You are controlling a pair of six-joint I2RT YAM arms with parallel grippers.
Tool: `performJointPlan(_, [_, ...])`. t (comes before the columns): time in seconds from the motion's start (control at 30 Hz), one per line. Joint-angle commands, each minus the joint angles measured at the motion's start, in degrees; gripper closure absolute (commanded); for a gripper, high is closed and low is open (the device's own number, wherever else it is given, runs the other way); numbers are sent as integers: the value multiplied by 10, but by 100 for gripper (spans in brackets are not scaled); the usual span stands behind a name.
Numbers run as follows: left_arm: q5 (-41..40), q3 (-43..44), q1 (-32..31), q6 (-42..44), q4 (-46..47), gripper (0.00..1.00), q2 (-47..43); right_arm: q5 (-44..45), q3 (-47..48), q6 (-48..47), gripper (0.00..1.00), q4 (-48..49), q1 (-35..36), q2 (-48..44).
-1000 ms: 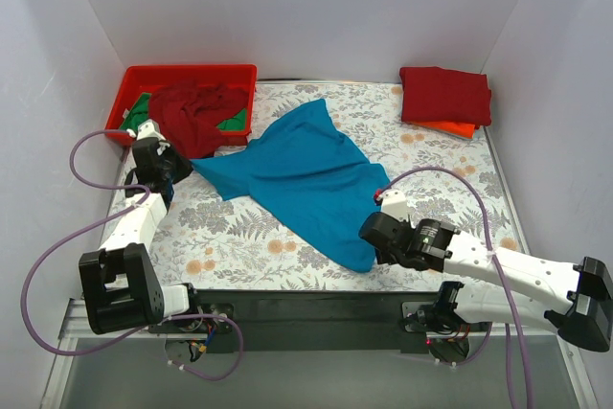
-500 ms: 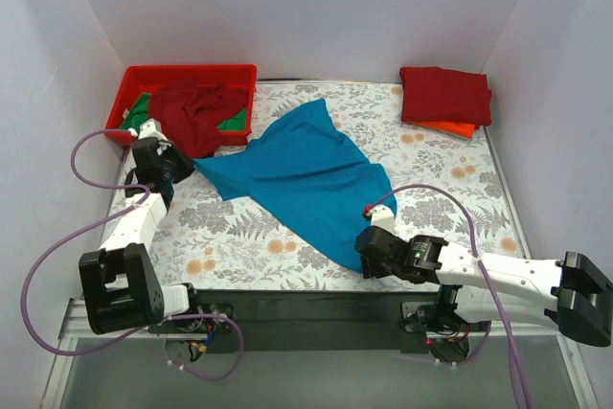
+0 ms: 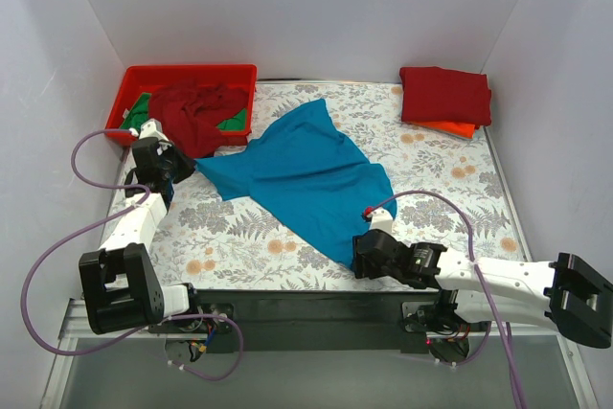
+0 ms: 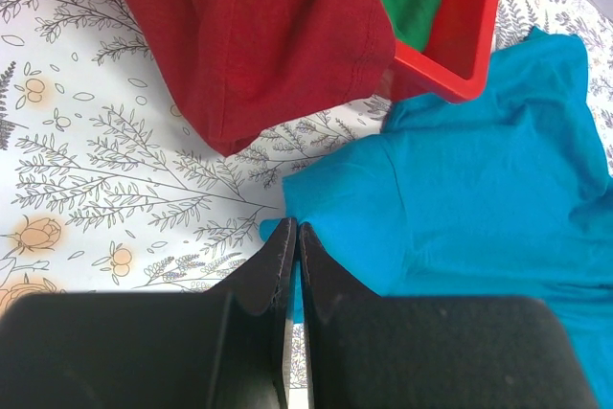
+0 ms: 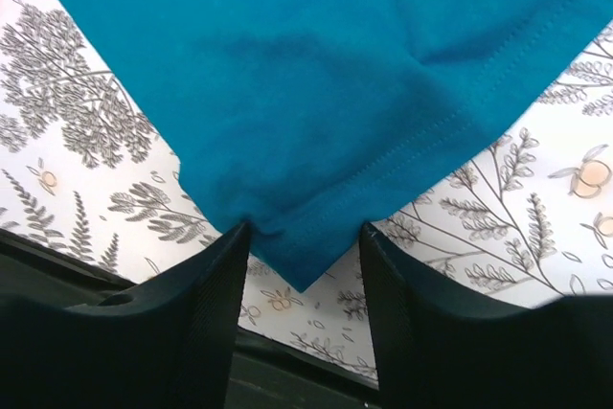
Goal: Fold and stack the t-shirts
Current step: Flatten the tshirt out
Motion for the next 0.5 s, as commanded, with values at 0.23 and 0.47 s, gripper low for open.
performJointPlan(0.23, [8,-5,2,2,9,100,-13,20,28,9,99,-21,-5,-45])
performJointPlan(0.47, [-23,2,2,7,5,100,3,95,134,49,99,-284,-4,-160])
